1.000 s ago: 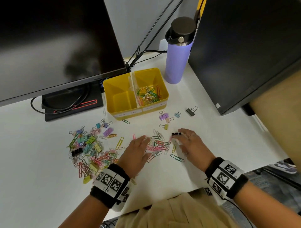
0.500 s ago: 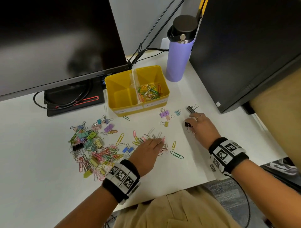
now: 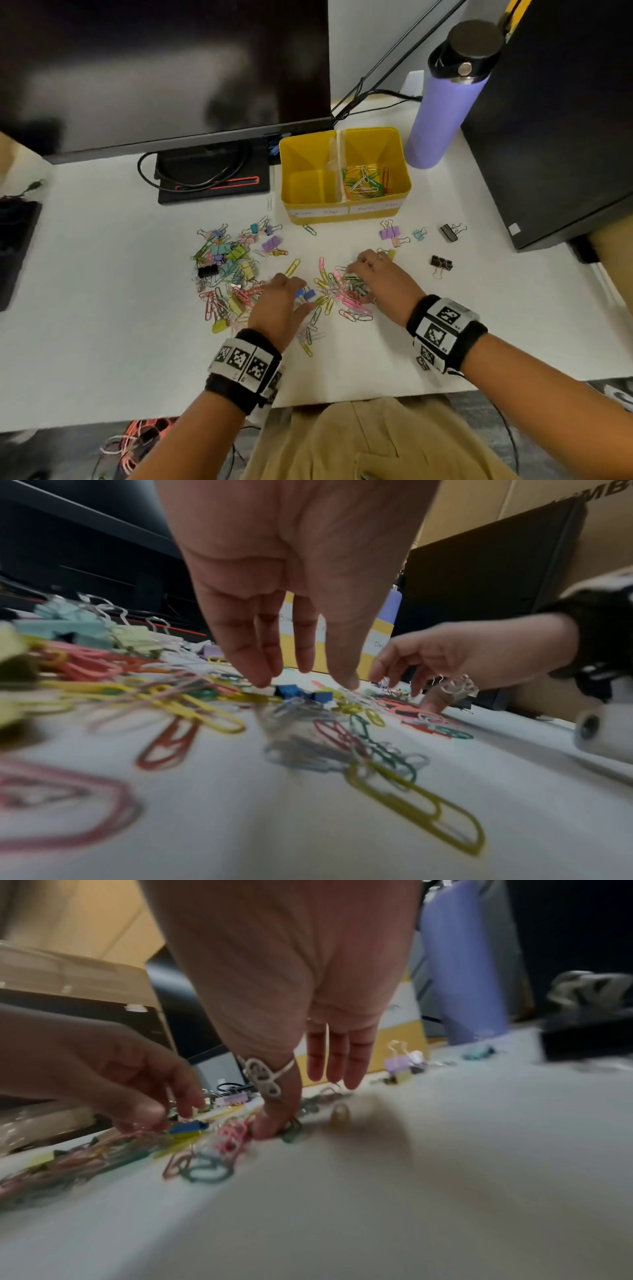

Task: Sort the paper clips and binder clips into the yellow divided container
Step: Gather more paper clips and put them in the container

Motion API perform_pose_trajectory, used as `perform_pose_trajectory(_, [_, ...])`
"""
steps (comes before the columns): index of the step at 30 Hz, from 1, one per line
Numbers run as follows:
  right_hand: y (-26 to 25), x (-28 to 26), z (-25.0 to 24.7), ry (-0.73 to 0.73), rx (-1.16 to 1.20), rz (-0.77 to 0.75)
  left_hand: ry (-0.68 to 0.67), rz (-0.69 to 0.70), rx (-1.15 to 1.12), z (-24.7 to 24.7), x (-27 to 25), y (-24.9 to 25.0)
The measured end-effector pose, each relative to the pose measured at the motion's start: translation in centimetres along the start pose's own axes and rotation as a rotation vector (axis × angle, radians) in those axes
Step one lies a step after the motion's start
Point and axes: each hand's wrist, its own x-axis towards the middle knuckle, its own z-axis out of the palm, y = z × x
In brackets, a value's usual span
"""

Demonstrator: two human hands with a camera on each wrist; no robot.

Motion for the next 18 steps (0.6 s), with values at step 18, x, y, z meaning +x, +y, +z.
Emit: perform_pose_trajectory(18, [-5.3,9.1,0.6,-0.235,-0.110,-0.024,-0.191,0.075,0.147,-0.4,1.9,-3.1])
